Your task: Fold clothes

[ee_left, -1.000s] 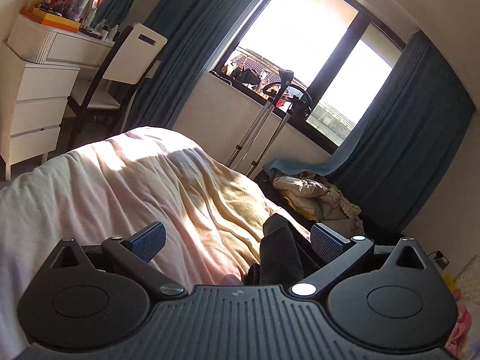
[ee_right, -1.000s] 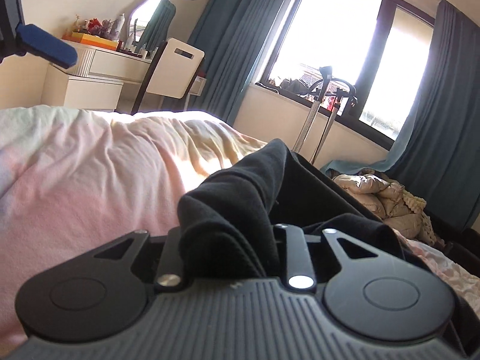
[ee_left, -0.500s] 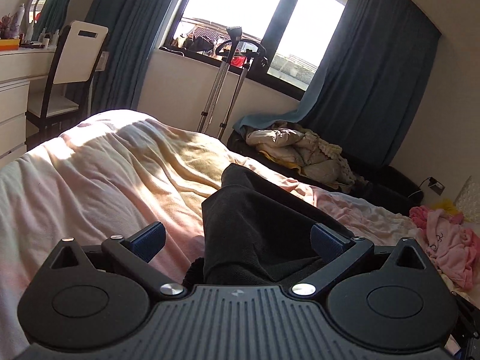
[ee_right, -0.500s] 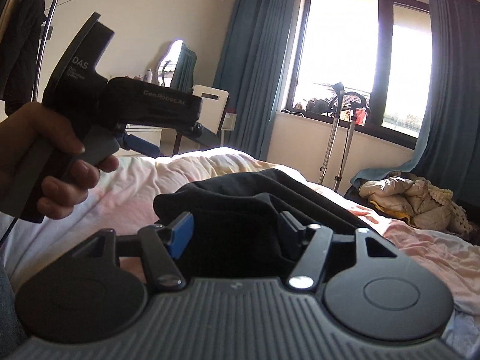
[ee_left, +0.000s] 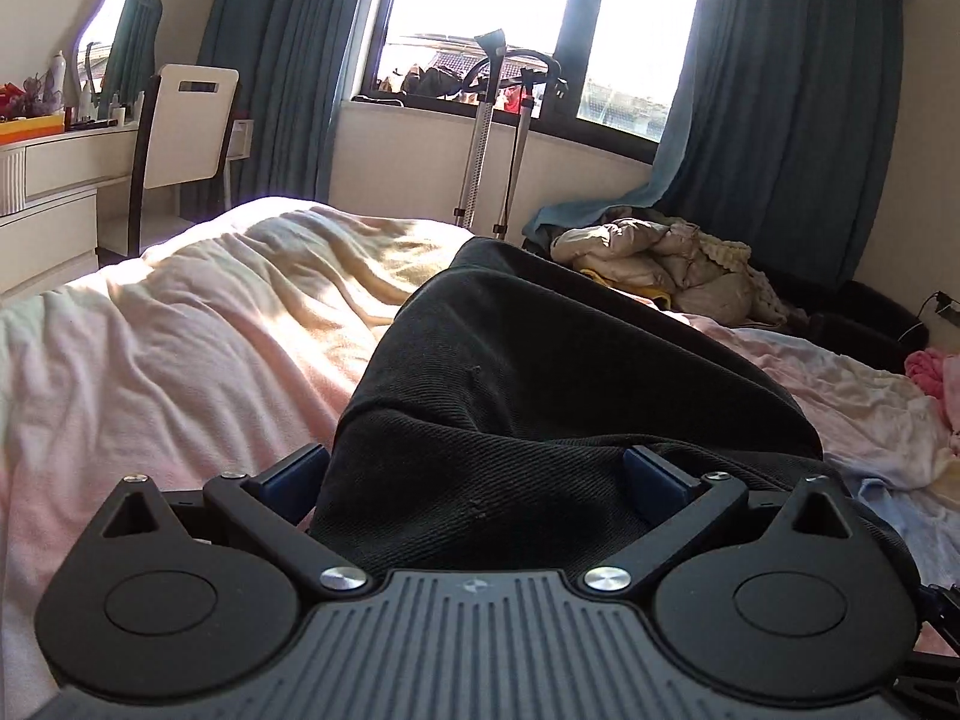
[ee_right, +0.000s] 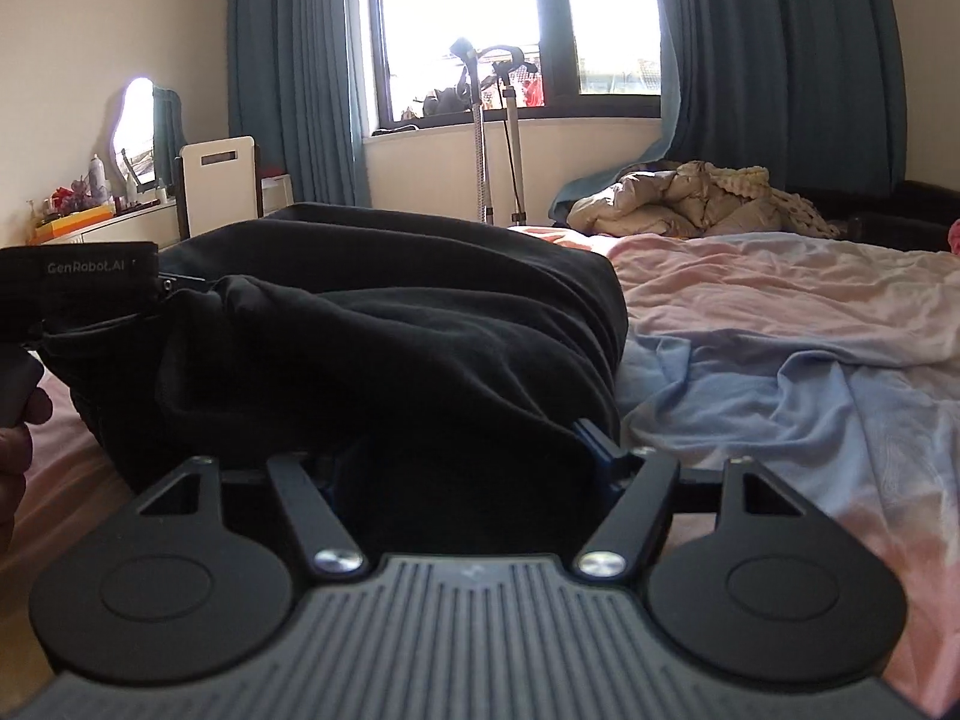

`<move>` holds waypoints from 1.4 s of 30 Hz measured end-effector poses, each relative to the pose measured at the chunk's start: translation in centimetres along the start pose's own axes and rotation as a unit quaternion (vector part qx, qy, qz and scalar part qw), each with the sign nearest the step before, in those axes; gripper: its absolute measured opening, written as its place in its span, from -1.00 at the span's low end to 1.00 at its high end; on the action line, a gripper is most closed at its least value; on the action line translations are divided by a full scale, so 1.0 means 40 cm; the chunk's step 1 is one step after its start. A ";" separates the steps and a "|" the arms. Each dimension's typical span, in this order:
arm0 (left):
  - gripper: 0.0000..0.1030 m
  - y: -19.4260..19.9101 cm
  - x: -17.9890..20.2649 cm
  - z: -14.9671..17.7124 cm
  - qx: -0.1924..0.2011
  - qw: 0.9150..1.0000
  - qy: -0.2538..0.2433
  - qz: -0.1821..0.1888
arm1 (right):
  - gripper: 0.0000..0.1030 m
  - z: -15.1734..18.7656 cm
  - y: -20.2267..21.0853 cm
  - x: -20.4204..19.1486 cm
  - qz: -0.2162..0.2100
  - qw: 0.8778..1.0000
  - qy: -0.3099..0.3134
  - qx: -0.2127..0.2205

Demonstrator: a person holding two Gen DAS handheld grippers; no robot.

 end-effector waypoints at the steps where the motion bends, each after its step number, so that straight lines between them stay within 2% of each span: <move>1: 1.00 0.010 -0.002 0.003 0.000 1.000 0.008 0.002 | 0.40 -0.001 0.003 -0.001 -0.001 1.000 -0.005 -0.002; 3: 1.00 0.031 0.003 0.009 0.001 1.000 0.012 -0.002 | 0.40 0.000 0.006 -0.002 0.001 1.000 -0.006 -0.005; 7: 1.00 0.084 0.039 0.020 0.022 0.999 -0.025 -0.024 | 0.41 -0.014 0.016 0.004 0.011 1.000 -0.002 0.000; 12: 1.00 0.090 0.055 0.029 0.028 0.998 -0.041 -0.045 | 0.37 -0.045 0.032 0.031 0.008 0.999 -0.025 0.028; 15: 1.00 0.071 0.054 0.033 0.018 0.998 -0.038 -0.052 | 0.21 -0.057 0.023 0.047 -0.004 0.999 -0.030 0.025; 18: 1.00 0.049 0.045 0.033 0.008 0.998 -0.024 -0.051 | -0.03 -0.057 0.011 0.060 -0.019 0.999 -0.040 0.020; 20: 1.00 0.042 0.037 0.028 0.003 0.999 -0.007 -0.043 | -0.22 -0.071 0.018 0.060 -0.021 0.999 -0.042 0.013; 23: 1.00 0.038 0.031 0.020 0.002 0.999 0.011 -0.032 | -0.45 -0.087 0.056 0.050 -0.020 0.999 -0.035 0.026; 33: 1.00 0.025 0.014 0.014 -0.005 0.999 0.028 -0.016 | -0.46 -0.045 0.052 0.024 0.009 1.000 0.007 -0.015; 42: 1.00 0.035 0.010 0.010 0.002 0.999 0.030 -0.013 | -0.41 -0.035 0.077 0.035 -0.008 0.999 -0.023 -0.042</move>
Point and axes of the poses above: each gripper's, at about its wrist camera, not at the fingertips, and y roughly against the way its jaws point, x to its right, z to its underside, the point moved 2 cm from there along -y, roughly the way its jaws point, and after that the axes turned 14 degrees about -x, right-handed, at the moved point
